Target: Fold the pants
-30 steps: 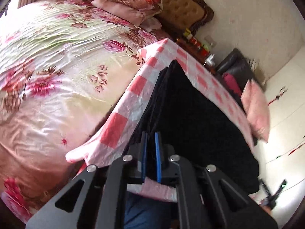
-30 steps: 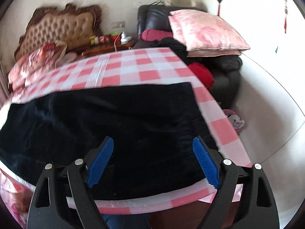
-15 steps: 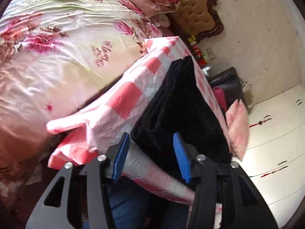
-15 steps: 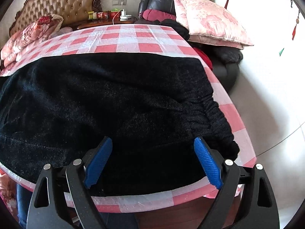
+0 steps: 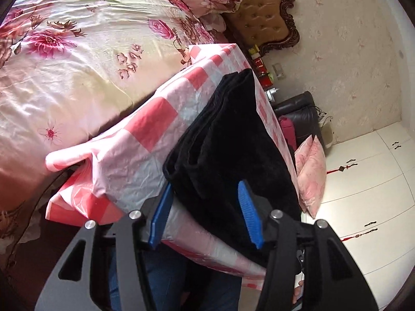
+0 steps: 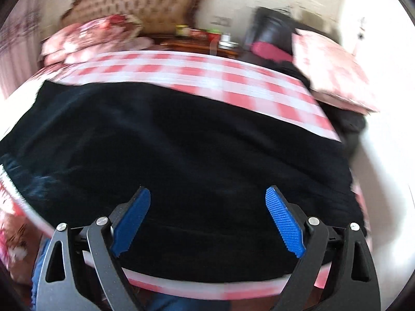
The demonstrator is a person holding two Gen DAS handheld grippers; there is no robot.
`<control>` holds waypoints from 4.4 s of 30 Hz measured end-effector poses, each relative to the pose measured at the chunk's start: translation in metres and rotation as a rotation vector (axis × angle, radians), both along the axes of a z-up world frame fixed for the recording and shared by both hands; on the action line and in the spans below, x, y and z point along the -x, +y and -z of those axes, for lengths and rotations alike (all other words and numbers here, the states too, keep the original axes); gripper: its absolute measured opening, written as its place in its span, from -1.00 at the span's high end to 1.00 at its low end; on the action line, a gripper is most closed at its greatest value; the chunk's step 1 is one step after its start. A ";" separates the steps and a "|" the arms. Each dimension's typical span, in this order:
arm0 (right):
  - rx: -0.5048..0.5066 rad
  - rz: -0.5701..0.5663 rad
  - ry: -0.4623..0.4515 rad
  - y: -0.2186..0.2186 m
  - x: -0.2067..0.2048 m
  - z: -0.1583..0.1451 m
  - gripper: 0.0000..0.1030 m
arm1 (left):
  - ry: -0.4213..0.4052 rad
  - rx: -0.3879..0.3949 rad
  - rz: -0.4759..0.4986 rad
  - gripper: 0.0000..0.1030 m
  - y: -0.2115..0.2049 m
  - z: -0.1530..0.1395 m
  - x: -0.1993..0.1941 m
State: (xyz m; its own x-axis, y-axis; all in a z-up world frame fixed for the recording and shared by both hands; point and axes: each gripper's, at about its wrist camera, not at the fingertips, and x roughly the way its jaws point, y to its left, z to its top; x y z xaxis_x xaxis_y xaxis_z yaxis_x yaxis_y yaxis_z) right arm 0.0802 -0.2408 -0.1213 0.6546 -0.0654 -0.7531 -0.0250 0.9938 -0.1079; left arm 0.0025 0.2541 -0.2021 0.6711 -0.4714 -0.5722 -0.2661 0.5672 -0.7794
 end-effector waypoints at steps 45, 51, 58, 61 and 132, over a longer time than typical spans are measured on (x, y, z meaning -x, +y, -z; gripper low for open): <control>-0.362 -0.411 0.345 0.229 -0.140 -0.029 -0.79 | -0.042 -0.427 -0.085 0.79 -0.051 -0.041 -0.010; -0.392 -0.458 0.504 0.284 -0.187 -0.039 -0.80 | -0.102 -0.619 -0.079 0.80 -0.082 -0.070 -0.005; -0.430 -0.504 0.656 0.338 -0.226 -0.032 -0.80 | -0.122 -0.824 -0.054 0.80 -0.124 -0.088 -0.016; -0.440 -0.551 0.743 0.347 -0.233 -0.021 -0.80 | -0.153 -0.949 0.004 0.80 -0.157 -0.097 -0.020; -0.613 -0.205 0.293 -0.028 -0.173 0.029 0.72 | -0.625 -1.494 0.736 0.75 -0.442 0.003 0.061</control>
State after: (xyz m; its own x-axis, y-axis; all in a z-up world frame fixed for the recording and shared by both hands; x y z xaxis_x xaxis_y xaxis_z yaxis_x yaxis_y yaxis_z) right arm 0.2533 -0.2686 -0.1500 0.3736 0.5296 -0.7616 -0.1605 0.8455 0.5092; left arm -0.0589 -0.1882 -0.2050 0.8460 -0.1136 -0.5210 0.4510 0.6737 0.5854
